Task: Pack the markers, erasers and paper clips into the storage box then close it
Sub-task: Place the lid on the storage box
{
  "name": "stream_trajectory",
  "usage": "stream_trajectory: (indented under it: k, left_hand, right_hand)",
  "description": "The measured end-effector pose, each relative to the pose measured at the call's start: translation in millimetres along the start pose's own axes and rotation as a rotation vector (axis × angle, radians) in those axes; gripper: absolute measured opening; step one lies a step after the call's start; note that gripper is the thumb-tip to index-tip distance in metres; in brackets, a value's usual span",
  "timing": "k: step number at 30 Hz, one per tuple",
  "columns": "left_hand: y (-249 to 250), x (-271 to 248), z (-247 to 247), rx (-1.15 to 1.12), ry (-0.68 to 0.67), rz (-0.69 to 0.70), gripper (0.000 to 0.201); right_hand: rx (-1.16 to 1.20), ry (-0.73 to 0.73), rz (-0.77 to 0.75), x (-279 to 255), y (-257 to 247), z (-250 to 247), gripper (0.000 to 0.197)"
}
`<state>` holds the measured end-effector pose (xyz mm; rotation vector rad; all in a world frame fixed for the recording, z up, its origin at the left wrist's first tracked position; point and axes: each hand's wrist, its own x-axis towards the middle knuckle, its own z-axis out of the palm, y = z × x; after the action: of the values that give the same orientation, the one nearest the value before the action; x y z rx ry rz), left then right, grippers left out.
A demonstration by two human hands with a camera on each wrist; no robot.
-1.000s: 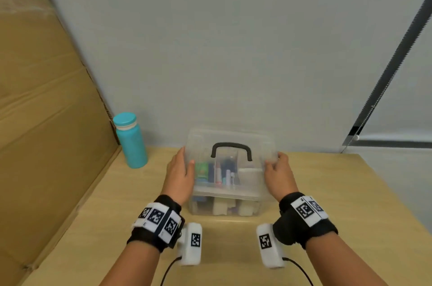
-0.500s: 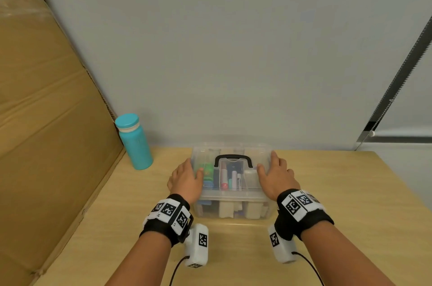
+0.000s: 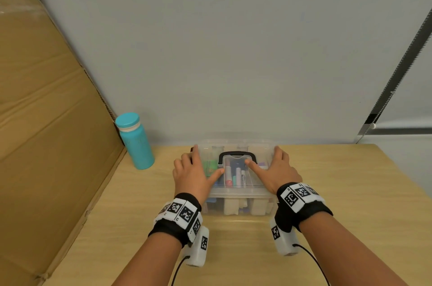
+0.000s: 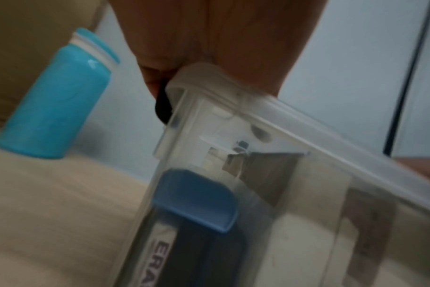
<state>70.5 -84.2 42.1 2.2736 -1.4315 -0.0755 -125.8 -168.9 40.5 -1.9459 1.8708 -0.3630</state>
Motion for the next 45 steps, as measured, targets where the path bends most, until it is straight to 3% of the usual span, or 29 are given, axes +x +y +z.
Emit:
stream_trajectory:
  k: [3, 6, 9, 11, 16, 24, 27, 30, 33, 37, 41, 45]
  left_hand:
    - [0.6, 0.6, 2.4, -0.094, 0.006, -0.03, 0.107]
    - [-0.5, 2.4, 3.3, -0.173, -0.072, -0.151, 0.115]
    - [-1.0, 5.1, 1.9, -0.095, -0.159, -0.237, 0.11]
    - [-1.8, 6.6, 1.8, -0.091, -0.166, -0.235, 0.102]
    - [-3.3, 8.6, 5.0, -0.362, -0.164, -0.193, 0.092]
    - [-5.3, 8.3, 2.0, -0.34, -0.166, -0.125, 0.089]
    - [-4.0, 6.2, -5.1, -0.262, -0.168, -0.108, 0.082]
    - [-1.7, 13.5, -14.4, -0.182, -0.203, -0.109, 0.079]
    - [0.0, 21.1, -17.5, -0.228, -0.241, -0.164, 0.085]
    - [-1.6, 14.3, -1.3, -0.415, -0.191, -0.163, 0.089]
    - [-5.0, 14.4, 4.5, -0.473, -0.164, -0.137, 0.101]
    - [-7.6, 14.9, 6.7, -0.513, -0.176, -0.114, 0.106]
  right_hand:
    - [-0.005, -0.001, 0.009, -1.3, -1.4, -1.4, 0.108]
    - [0.014, -0.006, 0.009, -1.4, -1.3, -3.3, 0.109]
    - [0.042, -0.014, 0.008, -0.1, 0.2, -2.9, 0.11]
    - [0.05, -0.008, 0.01, 0.4, 0.9, -1.6, 0.11]
    - [0.036, -0.005, 0.008, 2.0, 2.4, 0.5, 0.111]
    - [0.033, 0.002, 0.012, 3.4, 2.1, 1.5, 0.113]
    - [0.14, -0.008, 0.086, 5.6, 2.5, -0.4, 0.126]
    - [0.272, -0.107, 0.211, 11.5, 1.8, -8.9, 0.146]
    - [0.199, -0.165, 0.259, 15.8, -3.0, -15.9, 0.152]
    - [0.015, -0.101, 0.246, 14.9, -12.6, -21.6, 0.141]
    - [0.069, -0.048, 0.184, 8.3, -11.1, -18.0, 0.126]
    - [0.149, 0.074, 0.106, 4.4, -0.5, -8.8, 0.124]
